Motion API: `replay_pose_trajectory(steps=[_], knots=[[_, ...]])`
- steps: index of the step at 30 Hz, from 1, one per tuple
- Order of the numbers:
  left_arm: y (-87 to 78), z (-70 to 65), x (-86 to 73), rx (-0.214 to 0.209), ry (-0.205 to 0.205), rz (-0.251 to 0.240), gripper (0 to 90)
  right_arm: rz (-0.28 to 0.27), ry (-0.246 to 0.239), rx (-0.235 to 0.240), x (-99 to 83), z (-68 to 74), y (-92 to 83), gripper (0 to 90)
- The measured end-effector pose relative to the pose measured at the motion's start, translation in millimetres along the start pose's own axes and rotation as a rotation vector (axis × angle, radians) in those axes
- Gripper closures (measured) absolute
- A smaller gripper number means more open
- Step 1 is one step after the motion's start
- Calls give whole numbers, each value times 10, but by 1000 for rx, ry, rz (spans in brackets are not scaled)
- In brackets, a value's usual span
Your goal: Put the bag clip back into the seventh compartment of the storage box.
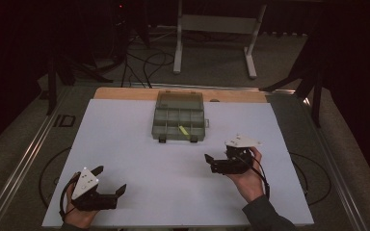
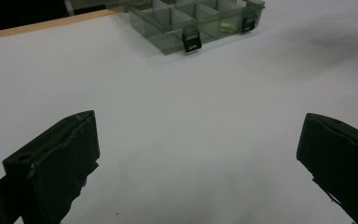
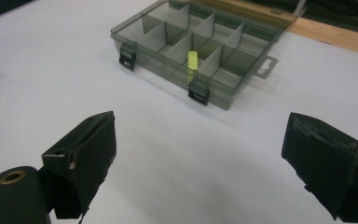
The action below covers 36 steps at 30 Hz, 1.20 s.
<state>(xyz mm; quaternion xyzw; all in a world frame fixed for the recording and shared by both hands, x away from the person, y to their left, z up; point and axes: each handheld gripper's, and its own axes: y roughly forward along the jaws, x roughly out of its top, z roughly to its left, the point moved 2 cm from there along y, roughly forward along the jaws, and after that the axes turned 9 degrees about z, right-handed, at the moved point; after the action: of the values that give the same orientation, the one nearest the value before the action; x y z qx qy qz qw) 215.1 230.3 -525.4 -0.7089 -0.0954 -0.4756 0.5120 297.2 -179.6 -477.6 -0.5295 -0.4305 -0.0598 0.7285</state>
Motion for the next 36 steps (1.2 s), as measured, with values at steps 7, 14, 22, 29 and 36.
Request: replay_pose_trajectory(steps=[7, 14, 22, 29, 36], knots=[[-3, -9, 10, 2, 3, -8, 0, -82, 50, 3, -271, -55, -124, 96], [7, -20, 25, 0, 4, -14, 0, -140, 39, -26, -588, -25, -201, 97], [12, -26, 46, 0, 3, -33, 0, -217, 0, -40, -874, -54, -363, 97], [1, -27, 49, 7, 2, -44, 0, -308, -20, -59, -1041, -59, -510, 99], [5, -31, 49, 11, 7, -44, 0, -350, -33, -71, -1178, -85, -579, 97]])
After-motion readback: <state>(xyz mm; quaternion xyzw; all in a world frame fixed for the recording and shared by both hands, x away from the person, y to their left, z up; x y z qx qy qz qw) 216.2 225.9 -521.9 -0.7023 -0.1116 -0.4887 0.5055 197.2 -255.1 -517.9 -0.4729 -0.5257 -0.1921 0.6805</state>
